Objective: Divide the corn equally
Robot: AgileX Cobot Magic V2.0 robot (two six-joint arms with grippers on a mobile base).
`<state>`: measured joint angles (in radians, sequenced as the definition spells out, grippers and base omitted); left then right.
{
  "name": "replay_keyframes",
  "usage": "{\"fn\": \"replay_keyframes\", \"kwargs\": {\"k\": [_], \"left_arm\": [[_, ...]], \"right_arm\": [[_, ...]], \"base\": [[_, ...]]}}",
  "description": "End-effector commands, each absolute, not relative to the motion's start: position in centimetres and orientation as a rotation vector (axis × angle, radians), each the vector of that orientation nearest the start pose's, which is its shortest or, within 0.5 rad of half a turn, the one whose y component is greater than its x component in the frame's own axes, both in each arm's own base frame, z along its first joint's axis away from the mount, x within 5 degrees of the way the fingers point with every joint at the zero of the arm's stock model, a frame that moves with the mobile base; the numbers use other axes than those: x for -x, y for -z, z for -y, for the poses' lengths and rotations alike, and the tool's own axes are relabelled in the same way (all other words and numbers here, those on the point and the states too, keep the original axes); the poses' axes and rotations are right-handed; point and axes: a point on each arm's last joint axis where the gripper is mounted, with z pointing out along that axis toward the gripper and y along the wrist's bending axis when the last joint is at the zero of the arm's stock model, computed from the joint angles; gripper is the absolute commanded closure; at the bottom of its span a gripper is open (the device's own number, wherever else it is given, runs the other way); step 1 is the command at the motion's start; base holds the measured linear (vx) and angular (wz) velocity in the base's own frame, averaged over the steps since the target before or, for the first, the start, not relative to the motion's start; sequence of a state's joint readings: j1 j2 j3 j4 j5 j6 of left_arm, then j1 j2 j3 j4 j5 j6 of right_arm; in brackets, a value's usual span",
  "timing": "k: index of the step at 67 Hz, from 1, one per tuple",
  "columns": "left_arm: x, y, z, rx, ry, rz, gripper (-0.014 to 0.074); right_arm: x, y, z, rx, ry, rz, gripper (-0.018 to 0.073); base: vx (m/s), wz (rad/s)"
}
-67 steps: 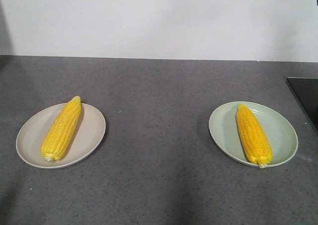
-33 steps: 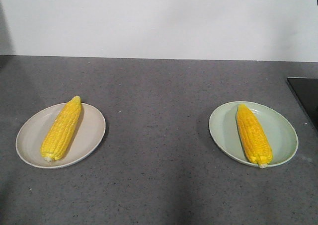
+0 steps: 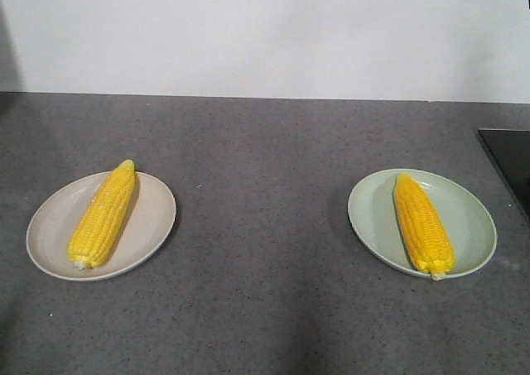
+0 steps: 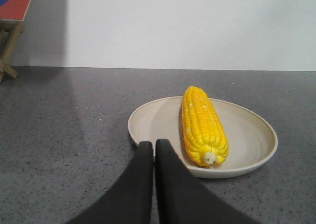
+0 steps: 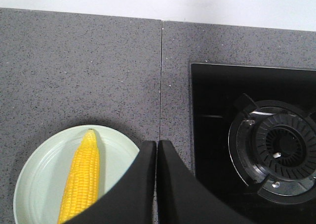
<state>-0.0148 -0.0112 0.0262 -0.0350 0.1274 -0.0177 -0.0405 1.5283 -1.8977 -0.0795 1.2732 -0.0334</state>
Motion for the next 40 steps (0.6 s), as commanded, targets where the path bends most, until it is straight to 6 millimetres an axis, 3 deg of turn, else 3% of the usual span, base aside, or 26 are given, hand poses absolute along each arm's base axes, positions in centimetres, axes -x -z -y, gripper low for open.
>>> {"fn": "replay_keyframes", "kwargs": {"k": [1, 29, 40], "left_arm": [[-5.6, -19.0, 0.1, 0.039, 0.068, -1.566, 0.0602], [-5.6, -19.0, 0.1, 0.039, 0.068, -1.566, 0.0602], [-5.6, -19.0, 0.1, 0.039, 0.068, -1.566, 0.0602]], "right_arm": [[-29.0, -48.7, 2.1, -0.02, 0.15, -2.339, 0.0568], [-29.1, -48.6, 2.0, -0.019, 0.14, -2.342, 0.0568], [-27.4, -49.9, 1.9, -0.018, 0.133, -2.286, 0.0568]], "base": [[0.0, 0.0], [0.0, 0.0], [0.0, 0.0]]}}
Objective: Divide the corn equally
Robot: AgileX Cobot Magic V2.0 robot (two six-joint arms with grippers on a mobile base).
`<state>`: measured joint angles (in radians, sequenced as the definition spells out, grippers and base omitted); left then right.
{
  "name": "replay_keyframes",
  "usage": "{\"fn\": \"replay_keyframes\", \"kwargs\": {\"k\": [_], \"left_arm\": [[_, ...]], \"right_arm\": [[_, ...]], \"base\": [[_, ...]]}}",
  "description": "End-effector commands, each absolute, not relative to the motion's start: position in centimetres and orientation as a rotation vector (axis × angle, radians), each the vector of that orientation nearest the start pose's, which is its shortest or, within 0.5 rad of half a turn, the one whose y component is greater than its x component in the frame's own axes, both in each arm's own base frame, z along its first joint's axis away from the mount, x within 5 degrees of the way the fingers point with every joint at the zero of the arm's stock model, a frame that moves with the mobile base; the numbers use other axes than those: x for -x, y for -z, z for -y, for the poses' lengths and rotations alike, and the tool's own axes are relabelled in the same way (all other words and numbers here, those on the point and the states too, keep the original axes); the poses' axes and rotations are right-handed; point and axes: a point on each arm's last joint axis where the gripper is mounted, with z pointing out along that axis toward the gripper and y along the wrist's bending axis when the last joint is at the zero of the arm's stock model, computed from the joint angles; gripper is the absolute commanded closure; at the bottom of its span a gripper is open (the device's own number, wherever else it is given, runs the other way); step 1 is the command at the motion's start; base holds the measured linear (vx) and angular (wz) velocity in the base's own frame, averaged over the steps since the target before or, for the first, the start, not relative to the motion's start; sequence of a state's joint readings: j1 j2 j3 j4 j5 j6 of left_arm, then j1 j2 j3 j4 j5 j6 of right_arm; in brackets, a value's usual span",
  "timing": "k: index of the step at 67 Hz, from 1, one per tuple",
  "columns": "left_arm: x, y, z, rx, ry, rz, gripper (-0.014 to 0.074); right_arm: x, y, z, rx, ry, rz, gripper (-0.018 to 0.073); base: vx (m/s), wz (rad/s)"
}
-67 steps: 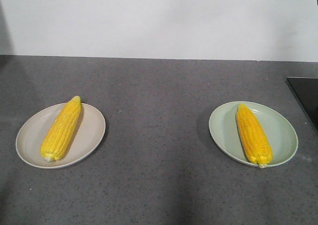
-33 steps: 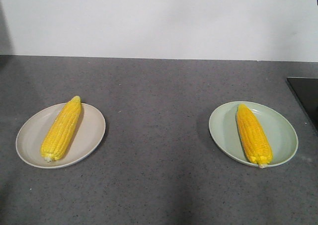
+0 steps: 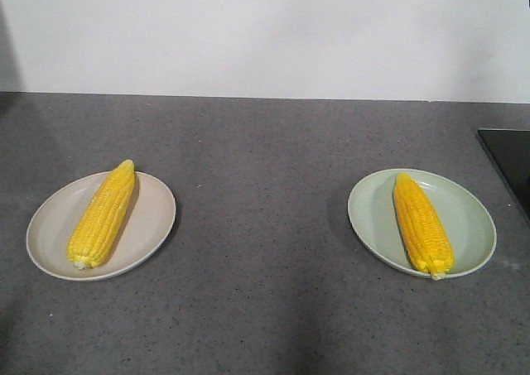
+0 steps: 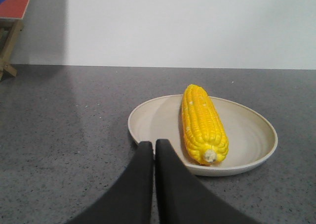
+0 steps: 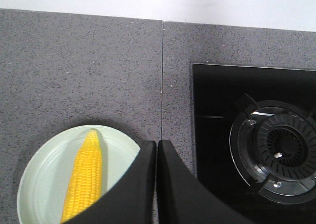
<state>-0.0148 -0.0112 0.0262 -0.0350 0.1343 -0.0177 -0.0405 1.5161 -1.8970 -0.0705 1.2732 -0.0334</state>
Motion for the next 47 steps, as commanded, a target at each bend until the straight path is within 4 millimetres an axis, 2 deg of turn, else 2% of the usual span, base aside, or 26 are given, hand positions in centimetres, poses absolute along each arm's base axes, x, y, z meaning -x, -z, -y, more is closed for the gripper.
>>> {"fn": "replay_keyframes", "kwargs": {"k": [1, 6, 7, 11, 12, 15, 17, 20, 21, 23, 26, 28, 31, 33, 36, 38, 41, 43, 46, 47], "left_arm": [[-5.6, -19.0, 0.1, 0.039, 0.068, -1.566, 0.0602], [-5.6, -19.0, 0.1, 0.039, 0.068, -1.566, 0.0602], [-5.6, -19.0, 0.1, 0.039, 0.068, -1.566, 0.0602], [-5.6, -19.0, 0.1, 0.039, 0.068, -1.566, 0.0602], [-5.6, -19.0, 0.1, 0.039, 0.068, -1.566, 0.0602], [-5.6, -19.0, 0.1, 0.039, 0.068, -1.566, 0.0602], [-5.6, -19.0, 0.1, 0.039, 0.068, -1.566, 0.0602], [-5.6, -19.0, 0.1, 0.039, 0.068, -1.566, 0.0602], [-5.6, -19.0, 0.1, 0.039, 0.068, -1.566, 0.0602], [-5.6, -19.0, 0.1, 0.039, 0.068, -1.566, 0.0602], [-5.6, -19.0, 0.1, 0.039, 0.068, -1.566, 0.0602], [-5.6, -19.0, 0.1, 0.039, 0.068, -1.566, 0.0602], [-5.6, -19.0, 0.1, 0.039, 0.068, -1.566, 0.0602], [-5.6, -19.0, 0.1, 0.039, 0.068, -1.566, 0.0602], [-5.6, -19.0, 0.1, 0.039, 0.068, -1.566, 0.0602], [-5.6, -19.0, 0.1, 0.039, 0.068, -1.566, 0.0602], [-5.6, -19.0, 0.1, 0.039, 0.068, -1.566, 0.0602], [-5.6, -19.0, 0.1, 0.039, 0.068, -1.566, 0.0602], [-5.6, -19.0, 0.1, 0.039, 0.068, -1.566, 0.0602], [-5.6, -19.0, 0.1, 0.039, 0.068, -1.566, 0.0602]], "right_arm": [[-27.1, -50.1, 1.8, -0.018, 0.133, -2.272, 0.0568], [-26.1, -50.1, 1.7, -0.014, 0.124, -2.199, 0.0568], [-25.6, -50.7, 1.7, -0.012, 0.124, -2.141, 0.0568], [-25.3, -49.5, 1.6, -0.004, 0.121, -2.073, 0.0568], [-24.7, -50.3, 1.5, -0.002, 0.123, -1.997, 0.0568], [-24.4, -48.6, 1.5, 0.006, 0.123, -1.969, 0.0568], [-23.3, -48.9, 1.4, 0.009, 0.124, -1.88, 0.0568], [-22.4, -47.3, 1.3, 0.014, 0.123, -1.838, 0.0568], [-22.1, -46.1, 1.3, 0.015, 0.122, -1.857, 0.0568], [-21.3, -46.2, 1.2, 0.016, 0.119, -1.81, 0.0568], [-20.2, -44.2, 1.1, 0.017, 0.112, -1.799, 0.0568], [-18.9, -43.9, 1.0, 0.017, 0.11, -1.758, 0.0568], [-18.2, -41.6, 1.0, 0.019, 0.108, -1.764, 0.0568], [-17.1, -41.2, 0.9, 0.02, 0.108, -1.727, 0.0568], [-16.3, -38.6, 0.9, 0.023, 0.106, -1.744, 0.0568], [-15.7, -37.9, 0.8, 0.024, 0.106, -1.728, 0.0568], [-14.9, -35.8, 0.8, 0.025, 0.104, -1.741, 0.0568], [-14.3, -35.6, 0.7, 0.024, 0.102, -1.723, 0.0568], [-13.6, -33.1, 0.7, 0.02, 0.094, -1.756, 0.0568], [-13.3, -33.4, 0.7, 0.019, 0.093, -1.735, 0.0568]], "base": [[0.0, 0.0], [0.0, 0.0], [0.0, 0.0], [0.0, 0.0], [0.0, 0.0], [0.0, 0.0], [0.0, 0.0], [0.0, 0.0], [0.0, 0.0], [0.0, 0.0], [0.0, 0.0], [0.0, 0.0], [0.0, 0.0], [0.0, 0.0], [0.0, 0.0], [0.0, 0.0], [0.0, 0.0], [0.0, 0.0], [0.0, 0.0], [0.0, 0.0]]}}
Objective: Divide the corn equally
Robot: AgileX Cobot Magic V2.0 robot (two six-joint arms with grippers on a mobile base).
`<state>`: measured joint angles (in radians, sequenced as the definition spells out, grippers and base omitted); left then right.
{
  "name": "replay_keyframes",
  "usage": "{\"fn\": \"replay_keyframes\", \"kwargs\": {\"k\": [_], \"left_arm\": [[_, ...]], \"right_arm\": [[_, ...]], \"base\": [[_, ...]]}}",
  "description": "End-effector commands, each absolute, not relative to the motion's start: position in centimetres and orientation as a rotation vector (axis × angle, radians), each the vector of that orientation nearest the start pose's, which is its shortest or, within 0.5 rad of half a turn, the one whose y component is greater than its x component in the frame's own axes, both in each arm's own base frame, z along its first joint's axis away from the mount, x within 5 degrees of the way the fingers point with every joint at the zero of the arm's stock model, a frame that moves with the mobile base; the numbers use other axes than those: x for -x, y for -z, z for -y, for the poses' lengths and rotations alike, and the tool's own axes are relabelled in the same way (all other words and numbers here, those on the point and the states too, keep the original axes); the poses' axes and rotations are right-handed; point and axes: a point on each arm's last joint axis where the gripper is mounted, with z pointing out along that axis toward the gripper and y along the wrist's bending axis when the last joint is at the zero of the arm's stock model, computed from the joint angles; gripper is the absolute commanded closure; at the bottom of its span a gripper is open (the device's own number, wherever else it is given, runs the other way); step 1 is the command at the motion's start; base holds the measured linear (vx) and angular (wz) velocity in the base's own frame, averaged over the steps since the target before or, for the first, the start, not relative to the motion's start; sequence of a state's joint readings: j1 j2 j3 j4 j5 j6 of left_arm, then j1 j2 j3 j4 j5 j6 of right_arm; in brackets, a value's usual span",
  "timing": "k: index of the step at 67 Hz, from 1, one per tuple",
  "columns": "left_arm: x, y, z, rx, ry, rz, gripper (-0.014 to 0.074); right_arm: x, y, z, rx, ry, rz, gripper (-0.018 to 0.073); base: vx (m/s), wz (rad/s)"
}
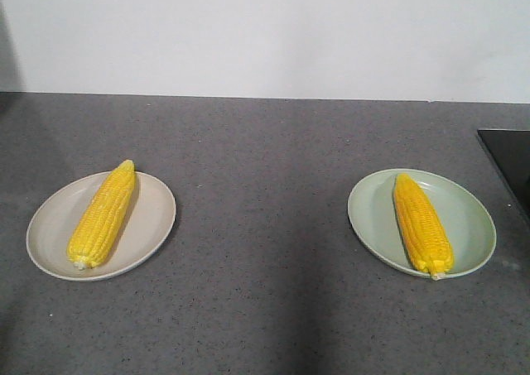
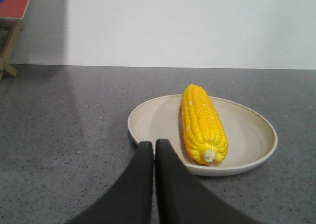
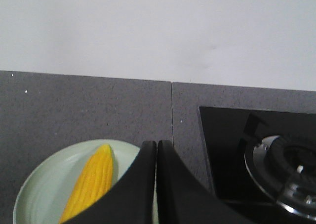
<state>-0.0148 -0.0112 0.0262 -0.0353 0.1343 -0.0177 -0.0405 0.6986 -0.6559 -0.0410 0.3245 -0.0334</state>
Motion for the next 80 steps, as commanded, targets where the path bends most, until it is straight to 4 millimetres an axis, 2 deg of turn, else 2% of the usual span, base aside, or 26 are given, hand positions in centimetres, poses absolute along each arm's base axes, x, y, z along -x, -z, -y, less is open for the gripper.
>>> {"fn": "replay_keyframes", "kwargs": {"k": [1, 10, 18, 30, 56, 80], "left_arm": [[-5.6, -19.0, 0.1, 0.039, 0.068, -1.566, 0.0602], [-5.6, -19.0, 0.1, 0.039, 0.068, -1.566, 0.0602], [-5.6, -19.0, 0.1, 0.039, 0.068, -1.566, 0.0602], [-5.6, -19.0, 0.1, 0.039, 0.068, -1.566, 0.0602], [-5.6, -19.0, 0.1, 0.039, 0.068, -1.566, 0.0602], [-5.6, -19.0, 0.1, 0.039, 0.068, -1.566, 0.0602]], "right_arm": [[-13.1, -32.5, 0.6, 0.016, 0.089, -1.743, 0.0568], [-10.9, -28.4, 0.5, 0.011, 0.079, -1.718, 0.0568], [-9.1, -26.2, 0.4, 0.012, 0.081, -1.638, 0.0568], [-7.6, -22.9, 0.3, 0.012, 0.081, -1.632, 0.0568], [-6.0, -19.7, 0.3, 0.008, 0.08, -1.552, 0.0568], [-5.7, -19.8, 0.3, 0.005, 0.079, -1.518, 0.0568]], "base": [[0.0, 0.0], [0.0, 0.0], [0.0, 0.0], [0.0, 0.0], [0.0, 0.0], [0.0, 0.0]]}}
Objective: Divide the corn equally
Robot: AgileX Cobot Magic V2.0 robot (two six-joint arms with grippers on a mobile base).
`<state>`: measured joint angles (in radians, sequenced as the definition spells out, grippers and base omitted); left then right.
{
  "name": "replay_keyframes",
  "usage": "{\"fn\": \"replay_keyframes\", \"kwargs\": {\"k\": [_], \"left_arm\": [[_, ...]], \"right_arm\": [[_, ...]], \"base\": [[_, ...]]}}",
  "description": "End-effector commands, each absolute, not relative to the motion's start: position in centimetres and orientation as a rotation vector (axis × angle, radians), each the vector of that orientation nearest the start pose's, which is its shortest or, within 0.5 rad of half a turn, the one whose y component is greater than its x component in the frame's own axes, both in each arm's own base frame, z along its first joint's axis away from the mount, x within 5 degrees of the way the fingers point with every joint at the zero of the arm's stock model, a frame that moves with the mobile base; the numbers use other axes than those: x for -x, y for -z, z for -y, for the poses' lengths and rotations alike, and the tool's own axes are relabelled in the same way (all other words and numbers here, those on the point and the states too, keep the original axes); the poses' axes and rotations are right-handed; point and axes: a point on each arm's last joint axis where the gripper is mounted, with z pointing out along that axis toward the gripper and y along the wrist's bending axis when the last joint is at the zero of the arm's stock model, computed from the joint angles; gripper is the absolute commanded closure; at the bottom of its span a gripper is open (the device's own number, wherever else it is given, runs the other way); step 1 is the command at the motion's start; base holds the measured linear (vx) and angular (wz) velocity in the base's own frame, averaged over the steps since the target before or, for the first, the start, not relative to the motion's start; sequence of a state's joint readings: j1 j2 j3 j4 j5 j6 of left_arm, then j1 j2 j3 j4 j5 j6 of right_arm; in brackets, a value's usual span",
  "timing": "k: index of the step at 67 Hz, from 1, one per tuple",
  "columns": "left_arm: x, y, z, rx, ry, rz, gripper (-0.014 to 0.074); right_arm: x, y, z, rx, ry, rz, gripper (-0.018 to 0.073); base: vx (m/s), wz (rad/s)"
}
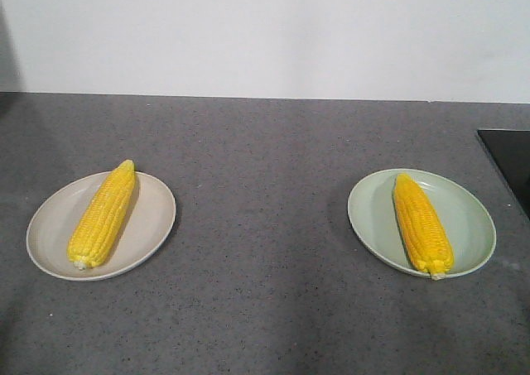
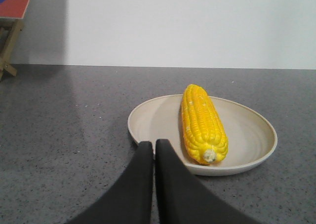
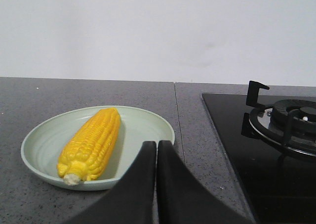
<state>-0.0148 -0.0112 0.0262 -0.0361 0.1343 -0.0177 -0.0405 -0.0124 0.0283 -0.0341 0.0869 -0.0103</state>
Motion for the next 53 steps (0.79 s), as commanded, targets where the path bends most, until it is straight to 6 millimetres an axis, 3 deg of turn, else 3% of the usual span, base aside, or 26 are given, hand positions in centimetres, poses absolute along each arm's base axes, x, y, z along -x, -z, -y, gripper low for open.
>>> {"fn": "replay_keyframes", "kwargs": {"k": [1, 53], "left_arm": [[-5.61, -19.03, 0.11, 0.039, 0.068, -1.566, 0.0602], [-5.61, -19.03, 0.11, 0.039, 0.068, -1.566, 0.0602]], "right_arm": [[-5.67, -19.82, 0.26, 0.005, 0.079, -1.521, 0.0568], [-5.67, -19.84, 0.26, 0.005, 0.079, -1.521, 0.0568]], "base": [[0.0, 0.0], [0.0, 0.0]]}}
